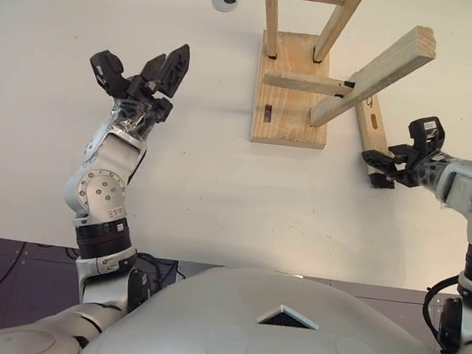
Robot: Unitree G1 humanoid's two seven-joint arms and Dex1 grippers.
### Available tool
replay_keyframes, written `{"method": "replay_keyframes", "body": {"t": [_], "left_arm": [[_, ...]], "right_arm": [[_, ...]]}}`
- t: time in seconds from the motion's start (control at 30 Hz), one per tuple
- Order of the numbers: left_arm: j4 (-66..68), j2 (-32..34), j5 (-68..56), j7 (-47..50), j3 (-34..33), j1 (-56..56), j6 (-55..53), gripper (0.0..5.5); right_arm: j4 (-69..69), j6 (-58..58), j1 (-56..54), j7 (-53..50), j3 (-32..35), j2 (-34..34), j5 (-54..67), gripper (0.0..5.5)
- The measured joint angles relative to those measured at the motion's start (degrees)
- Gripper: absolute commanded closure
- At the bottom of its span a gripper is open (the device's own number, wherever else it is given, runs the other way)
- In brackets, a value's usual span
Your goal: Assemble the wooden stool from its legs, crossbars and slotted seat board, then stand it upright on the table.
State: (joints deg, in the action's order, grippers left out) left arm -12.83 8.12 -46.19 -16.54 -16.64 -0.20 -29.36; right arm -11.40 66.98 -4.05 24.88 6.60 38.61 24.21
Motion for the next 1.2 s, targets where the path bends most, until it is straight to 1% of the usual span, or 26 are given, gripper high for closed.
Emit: {"method": "replay_keyframes", "body": {"t": [0.13, 0.17, 0.27, 0.3, 0.33, 0.37, 0.4, 0.47, 0.5, 0.6, 0.7, 0.77, 0.83, 0.87, 0.97, 1.03, 1.2], "left_arm": [[-1.43, -0.07, 3.15, 0.12, -1.46, -1.94, 7.68, 1.53], [-1.63, -0.07, 3.32, -0.04, -1.68, -2.37, 8.59, 1.53], [-1.28, 0.12, 1.99, -1.52, -2.99, -4.00, 10.02, 1.53], [-0.86, 0.68, 1.14, -2.13, -3.63, -4.99, 10.35, 1.35], [-0.69, 1.22, 0.26, -2.88, -4.17, -5.90, 10.37, 1.30], [-0.69, 1.96, -1.33, -3.85, -4.45, -7.17, 10.14, 1.08], [-0.92, 2.73, -3.31, -4.63, -4.74, -8.06, 9.29, 0.98], [-1.73, 3.77, -7.99, -6.27, -4.97, -9.83, 6.56, 0.72], [-2.16, 4.60, -10.58, -7.23, -4.77, -10.88, 4.66, 0.49], [-4.42, 7.94, -19.19, -9.92, -2.60, -17.42, -2.35, 0.10], [-4.73, 9.46, -24.30, -11.72, 0.22, -24.99, -6.90, 0.10], [-2.81, 8.96, -27.07, -12.02, 1.36, -31.26, -8.31, 0.10], [-0.96, 8.39, -29.26, -11.56, 1.79, -35.41, -9.12, 0.10], [-0.55, 7.90, -29.85, -11.29, 1.94, -36.40, -9.41, 0.10], [0.92, 7.47, -32.85, -10.86, 2.17, -37.96, -10.90, 0.10], [1.00, 7.37, -34.65, -10.75, 2.07, -38.17, -11.75, 0.10], [1.47, 7.25, -38.36, -10.96, 1.42, -38.17, -12.76, 0.95]], "right_arm": [[5.35, -4.70, -1.20, -0.49, 0.76, -0.20, -1.48, 3.39], [6.27, -5.83, -1.35, -0.88, 0.81, -0.34, -1.89, 3.49], [6.48, -8.02, -0.83, -2.77, 1.92, -2.32, -2.35, 3.49], [6.01, -8.27, -0.42, -3.71, 2.63, -3.07, -2.34, 3.49], [5.72, -9.01, -0.15, -4.97, 3.77, -4.87, -2.36, 3.49], [5.59, -10.29, -0.32, -6.12, 5.00, -6.70, -2.33, 3.49], [6.22, -11.88, -1.62, -6.35, 5.25, -7.08, -2.23, 3.49], [8.34, -16.93, -9.15, -5.68, 7.42, -6.81, -1.97, 3.49], [9.89, -19.96, -14.12, -4.23, 8.78, -6.56, -1.33, 3.49], [14.67, -26.23, -29.26, 5.18, 11.31, -6.12, 4.90, 3.49], [13.12, -23.95, -37.31, 14.59, 11.38, -6.20, 14.34, 3.49], [8.46, -19.93, -39.53, 20.13, 9.62, -6.75, 21.67, 3.49], [3.92, -16.88, -39.47, 22.80, 7.55, -7.75, 26.87, 3.49], [2.12, -16.33, -38.95, 23.70, 6.46, -8.97, 28.27, 3.49], [0.27, -14.94, -36.80, 25.94, 4.09, -8.95, 30.32, 3.49], [0.47, -14.90, -36.49, 27.35, 3.70, -8.84, 30.50, 3.49], [0.77, -13.24, -34.91, 32.19, 2.63, -8.18, 32.70, 3.49]]}}
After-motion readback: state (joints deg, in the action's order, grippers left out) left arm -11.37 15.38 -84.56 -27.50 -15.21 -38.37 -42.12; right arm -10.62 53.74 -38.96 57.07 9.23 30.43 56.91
